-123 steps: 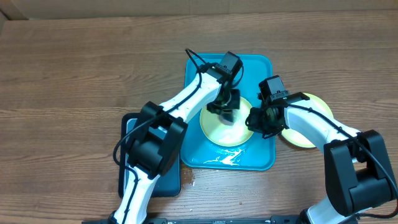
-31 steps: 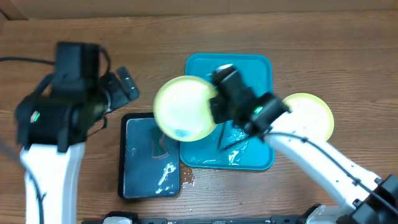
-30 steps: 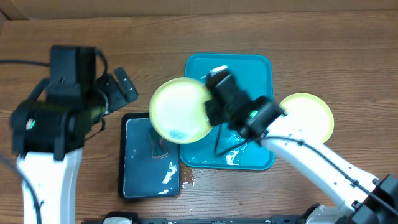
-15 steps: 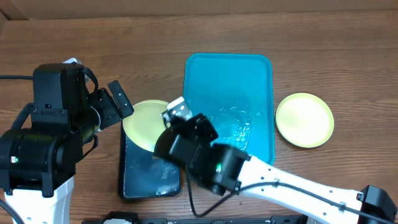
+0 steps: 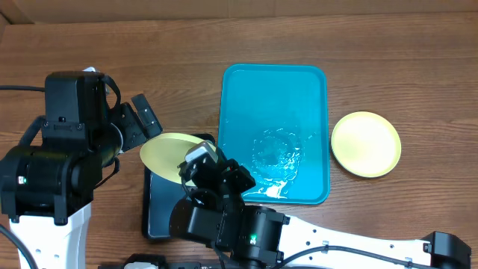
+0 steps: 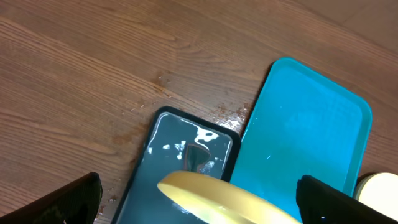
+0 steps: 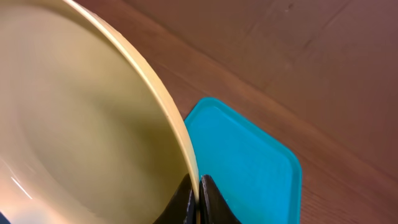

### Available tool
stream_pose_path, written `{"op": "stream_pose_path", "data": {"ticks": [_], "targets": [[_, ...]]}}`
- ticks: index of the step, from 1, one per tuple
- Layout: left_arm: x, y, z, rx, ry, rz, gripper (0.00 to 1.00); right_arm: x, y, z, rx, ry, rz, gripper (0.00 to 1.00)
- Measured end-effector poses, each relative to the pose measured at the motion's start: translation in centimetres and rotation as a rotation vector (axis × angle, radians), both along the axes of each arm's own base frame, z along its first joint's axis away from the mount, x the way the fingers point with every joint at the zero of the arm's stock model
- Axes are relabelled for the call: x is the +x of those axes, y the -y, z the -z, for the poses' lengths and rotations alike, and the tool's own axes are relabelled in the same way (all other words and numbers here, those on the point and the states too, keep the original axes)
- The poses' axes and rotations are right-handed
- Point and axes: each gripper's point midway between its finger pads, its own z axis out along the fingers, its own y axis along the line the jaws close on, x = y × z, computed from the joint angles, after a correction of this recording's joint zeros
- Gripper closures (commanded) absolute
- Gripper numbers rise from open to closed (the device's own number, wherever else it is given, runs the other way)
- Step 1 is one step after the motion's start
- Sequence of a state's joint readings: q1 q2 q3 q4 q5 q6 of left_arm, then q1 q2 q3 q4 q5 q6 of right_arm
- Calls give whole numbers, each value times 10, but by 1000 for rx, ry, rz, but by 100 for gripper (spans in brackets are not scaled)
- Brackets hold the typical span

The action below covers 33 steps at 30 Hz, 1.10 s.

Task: Clean dirty plates on tray and stack at the side
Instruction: 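Lift the yellow plate with the right gripper and tilt it over the black tray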

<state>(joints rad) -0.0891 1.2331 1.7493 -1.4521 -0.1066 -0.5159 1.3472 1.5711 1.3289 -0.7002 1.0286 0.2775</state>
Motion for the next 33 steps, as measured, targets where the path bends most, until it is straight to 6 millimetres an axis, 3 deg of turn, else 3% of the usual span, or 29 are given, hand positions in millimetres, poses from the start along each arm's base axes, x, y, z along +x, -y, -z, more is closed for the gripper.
{"op": "stream_pose_path", "data": {"ticks": [33], "targets": [[2, 0, 2, 2, -7, 2, 0, 0, 7, -9, -44, 64, 29, 96]]}}
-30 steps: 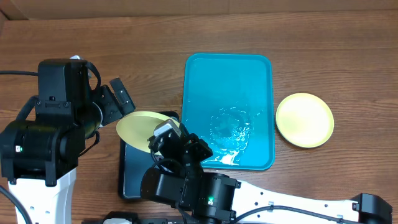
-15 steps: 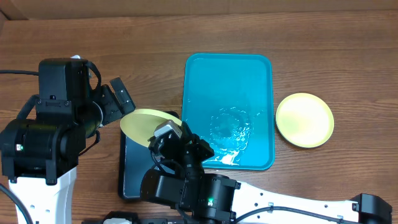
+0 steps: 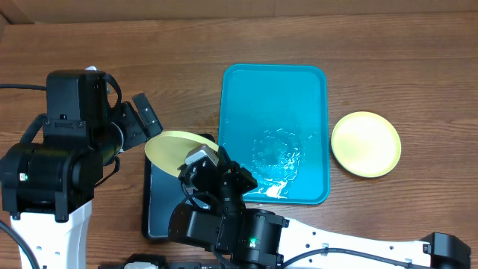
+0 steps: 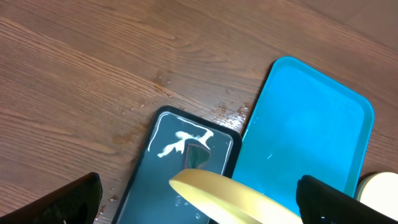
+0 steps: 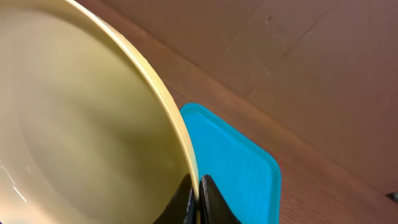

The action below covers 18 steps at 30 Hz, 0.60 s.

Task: Clean dirty plates on tray and stack at the side
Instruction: 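Lift the yellow plate with the right gripper and tilt it over the black tray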

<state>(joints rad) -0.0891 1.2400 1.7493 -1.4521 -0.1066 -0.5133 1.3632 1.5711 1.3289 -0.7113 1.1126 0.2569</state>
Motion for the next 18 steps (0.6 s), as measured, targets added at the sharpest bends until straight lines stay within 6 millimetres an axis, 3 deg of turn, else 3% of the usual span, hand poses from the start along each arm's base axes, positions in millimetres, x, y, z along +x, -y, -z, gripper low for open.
{"op": "stream_pose_path", "data": {"ticks": [18], "targets": [[0, 0, 0, 0, 0, 0, 0, 1, 3, -3, -4, 17, 14, 96]]}}
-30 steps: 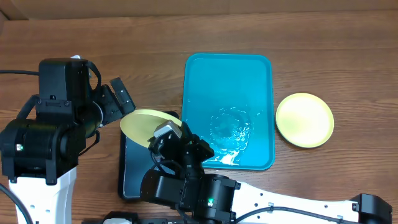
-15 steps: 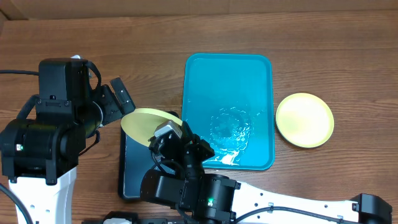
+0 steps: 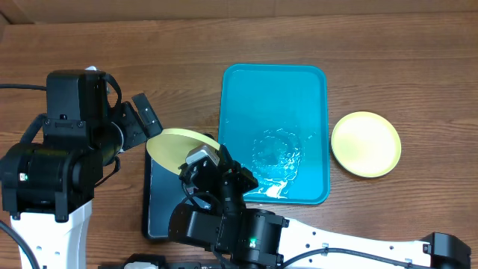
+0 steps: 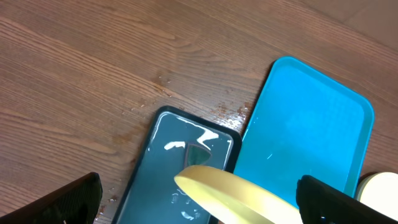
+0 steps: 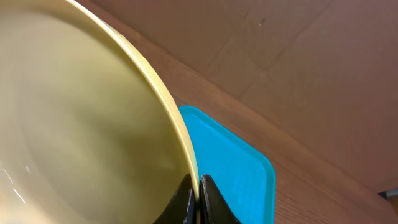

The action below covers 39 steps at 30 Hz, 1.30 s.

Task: Clean dirty plates on tray and stack at the side
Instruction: 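Lift the yellow plate with the right gripper and tilt it over the black tray, then carry the plate right and stack it on the plates beside the tray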

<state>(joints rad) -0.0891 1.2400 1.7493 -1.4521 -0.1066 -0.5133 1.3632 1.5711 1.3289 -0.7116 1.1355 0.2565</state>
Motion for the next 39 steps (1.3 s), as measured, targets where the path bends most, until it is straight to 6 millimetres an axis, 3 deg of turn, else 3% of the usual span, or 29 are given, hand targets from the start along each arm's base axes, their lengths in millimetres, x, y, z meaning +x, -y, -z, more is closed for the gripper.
{"op": "stream_pose_path", "data": {"ticks": [12, 15, 17, 23, 28, 31, 32, 35, 39], "targets": [[0, 0, 0, 0, 0, 0, 0, 2, 3, 1, 12, -6, 17, 96], [0, 0, 0, 0, 0, 0, 0, 17, 17, 13, 58, -67, 76, 96], [0, 0, 0, 0, 0, 0, 0, 38, 35, 25, 119, -140, 154, 96], [0, 0, 0, 0, -1, 0, 0, 118, 120, 73, 420, -460, 440, 96], [0, 0, 0, 0, 0, 0, 0, 151, 201, 98, 769, -779, 562, 96], [0, 0, 0, 0, -1, 0, 0, 152, 246, 101, 928, -872, 634, 96], [0, 0, 0, 0, 0, 0, 0, 149, 278, 103, 1007, -897, 697, 96], [0, 0, 0, 0, -1, 0, 0, 129, 345, 109, 1113, -919, 873, 96], [0, 0, 0, 0, 0, 0, 0, 96, 408, 120, 1135, -905, 1082, 96]]}}
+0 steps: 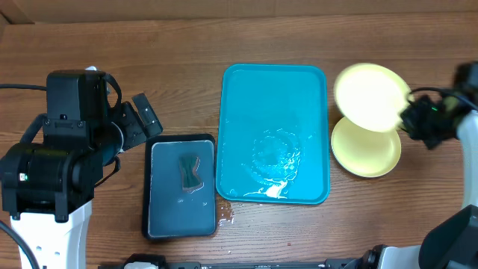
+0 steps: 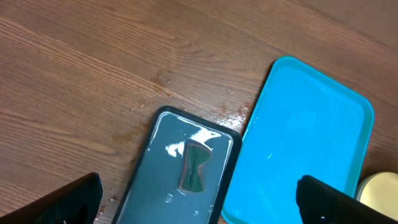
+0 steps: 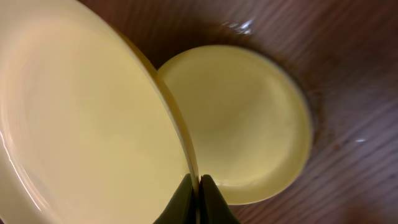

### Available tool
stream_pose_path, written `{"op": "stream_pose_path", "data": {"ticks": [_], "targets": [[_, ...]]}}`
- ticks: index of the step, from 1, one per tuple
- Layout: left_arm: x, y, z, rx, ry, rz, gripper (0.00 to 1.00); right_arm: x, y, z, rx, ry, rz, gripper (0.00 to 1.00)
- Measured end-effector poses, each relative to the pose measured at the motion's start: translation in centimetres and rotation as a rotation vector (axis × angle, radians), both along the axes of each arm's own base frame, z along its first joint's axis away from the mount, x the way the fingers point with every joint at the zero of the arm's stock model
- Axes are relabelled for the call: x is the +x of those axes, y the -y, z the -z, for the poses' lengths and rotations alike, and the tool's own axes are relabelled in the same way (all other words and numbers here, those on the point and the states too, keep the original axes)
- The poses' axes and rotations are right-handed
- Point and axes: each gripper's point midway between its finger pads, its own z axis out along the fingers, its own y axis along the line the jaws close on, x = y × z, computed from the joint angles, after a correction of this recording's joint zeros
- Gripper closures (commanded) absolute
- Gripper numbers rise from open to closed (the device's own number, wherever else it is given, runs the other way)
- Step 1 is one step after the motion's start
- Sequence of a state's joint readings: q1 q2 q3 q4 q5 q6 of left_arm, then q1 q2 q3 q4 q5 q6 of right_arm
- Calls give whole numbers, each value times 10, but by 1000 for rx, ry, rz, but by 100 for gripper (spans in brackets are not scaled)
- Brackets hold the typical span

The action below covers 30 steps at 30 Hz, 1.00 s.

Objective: Clean dirty plates on tray and stack at the side

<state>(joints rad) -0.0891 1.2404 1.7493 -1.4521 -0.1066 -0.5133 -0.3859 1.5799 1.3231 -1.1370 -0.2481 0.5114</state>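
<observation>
My right gripper point(image 3: 195, 194) is shut on the rim of a yellow plate point(image 1: 367, 96), holding it tilted in the air just above a second yellow plate point(image 1: 367, 153) that lies on the table right of the teal tray point(image 1: 237, 112). In the right wrist view the held plate point(image 3: 81, 124) fills the left and the lying plate point(image 3: 242, 124) sits beyond it. The tray holds only a wet film. My left gripper point(image 2: 198, 205) hangs open above the dark wash basin point(image 2: 155, 186), where a green sponge point(image 2: 194, 167) lies in water.
The dark basin point(image 1: 153, 224) sits left of the tray, with water drops on the wood at its near right corner. The left arm's black body point(image 1: 60, 149) stands at the far left. Bare wooden table surrounds everything.
My right gripper with the yellow plate has moved from over the basin at the left to above the other plate at the right. The sponge in the basin is now uncovered. The left arm stayed put.
My right gripper held the yellow plate by its rim over the dark basin through all three earlier moments, shifting it only slightly. Now the plate is across the tray, above the plate lying on the right side. The left gripper stayed open over the basin throughout.
</observation>
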Motion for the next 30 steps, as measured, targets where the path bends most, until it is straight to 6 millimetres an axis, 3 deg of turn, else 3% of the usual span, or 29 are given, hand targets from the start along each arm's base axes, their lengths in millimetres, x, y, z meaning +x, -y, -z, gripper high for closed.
{"op": "stream_pose_path", "data": {"ticks": [4, 9, 10, 11, 13, 17, 20, 23, 25, 27, 30], "targets": [[0, 0, 0, 0, 0, 0, 1, -21, 20, 21, -28, -68, 47, 96], [0, 0, 0, 0, 0, 0, 0, -47, 10, 73, -19, -145, 33, 96], [0, 0, 0, 0, -1, 0, 0, -52, 8, 80, -14, -159, 34, 92], [0, 0, 0, 0, 0, 0, 0, -58, 5, 85, -5, -178, 35, 80], [0, 0, 0, 0, 0, 0, 0, -67, 1, 90, 10, -212, 38, 71], [0, 0, 0, 0, 0, 0, 0, -77, -5, 83, 28, -251, 19, 67], [0, 0, 0, 0, 0, 0, 0, -74, -11, 60, 7, -215, -38, 64], [0, 0, 0, 0, 0, 0, 0, -54, -29, 10, -47, -43, -151, 55], [0, 0, 0, 0, 0, 0, 0, -43, -54, -33, -76, 127, -262, 42], [0, 0, 0, 0, 0, 0, 0, -41, -83, -76, -90, 302, -381, 0], [0, 0, 0, 0, 0, 0, 0, -52, -132, -137, -84, 568, -557, 0]]}}
